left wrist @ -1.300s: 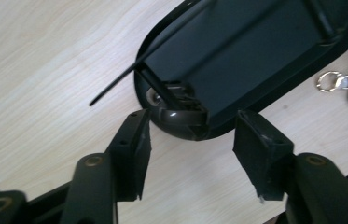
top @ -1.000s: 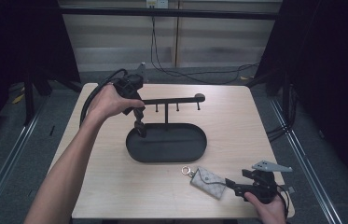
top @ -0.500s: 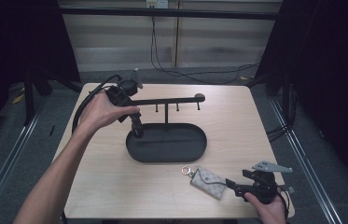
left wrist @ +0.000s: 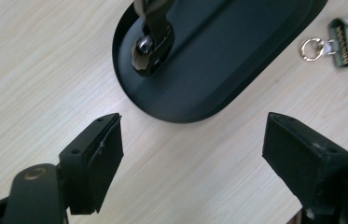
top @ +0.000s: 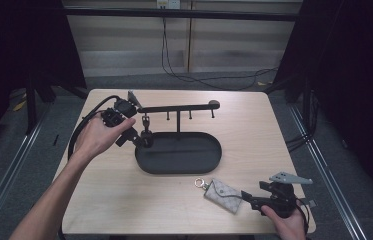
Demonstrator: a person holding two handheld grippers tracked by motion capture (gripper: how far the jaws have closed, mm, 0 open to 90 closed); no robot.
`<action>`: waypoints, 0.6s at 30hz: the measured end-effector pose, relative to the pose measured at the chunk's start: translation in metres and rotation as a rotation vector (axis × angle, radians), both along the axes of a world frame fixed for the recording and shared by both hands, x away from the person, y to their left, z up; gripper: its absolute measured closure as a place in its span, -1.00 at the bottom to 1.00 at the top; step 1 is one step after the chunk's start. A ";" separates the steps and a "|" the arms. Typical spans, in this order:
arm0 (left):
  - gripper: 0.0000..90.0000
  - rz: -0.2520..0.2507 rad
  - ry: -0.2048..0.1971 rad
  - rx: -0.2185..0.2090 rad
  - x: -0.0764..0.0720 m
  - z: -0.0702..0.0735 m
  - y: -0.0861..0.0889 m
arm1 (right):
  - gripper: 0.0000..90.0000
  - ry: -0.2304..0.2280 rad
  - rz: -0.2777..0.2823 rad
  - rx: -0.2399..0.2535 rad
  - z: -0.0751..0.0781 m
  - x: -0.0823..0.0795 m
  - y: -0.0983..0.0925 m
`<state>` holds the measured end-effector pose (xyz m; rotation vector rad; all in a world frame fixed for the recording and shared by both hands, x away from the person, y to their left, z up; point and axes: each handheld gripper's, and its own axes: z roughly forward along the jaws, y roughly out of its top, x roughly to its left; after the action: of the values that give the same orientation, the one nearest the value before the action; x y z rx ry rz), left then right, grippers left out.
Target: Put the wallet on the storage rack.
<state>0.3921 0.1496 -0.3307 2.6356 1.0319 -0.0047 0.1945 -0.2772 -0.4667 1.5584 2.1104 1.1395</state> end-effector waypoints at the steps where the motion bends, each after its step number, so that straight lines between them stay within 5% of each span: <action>1: -0.55 -0.007 -0.007 -0.003 -0.002 -0.001 0.002 | -0.62 -0.001 -0.006 0.004 0.000 -0.001 0.000; 9: -0.53 -0.099 -0.093 -0.101 -0.033 -0.013 0.017 | -0.62 -0.010 -0.002 0.003 0.001 -0.002 -0.001; 18: -0.53 -0.102 -0.144 -0.177 -0.054 -0.035 0.037 | -0.62 -0.009 0.004 0.000 0.001 -0.002 -0.001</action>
<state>0.3383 0.1871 -0.3659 2.4846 0.8108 0.0673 0.1930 -0.2779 -0.4661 1.5469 2.1086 1.1450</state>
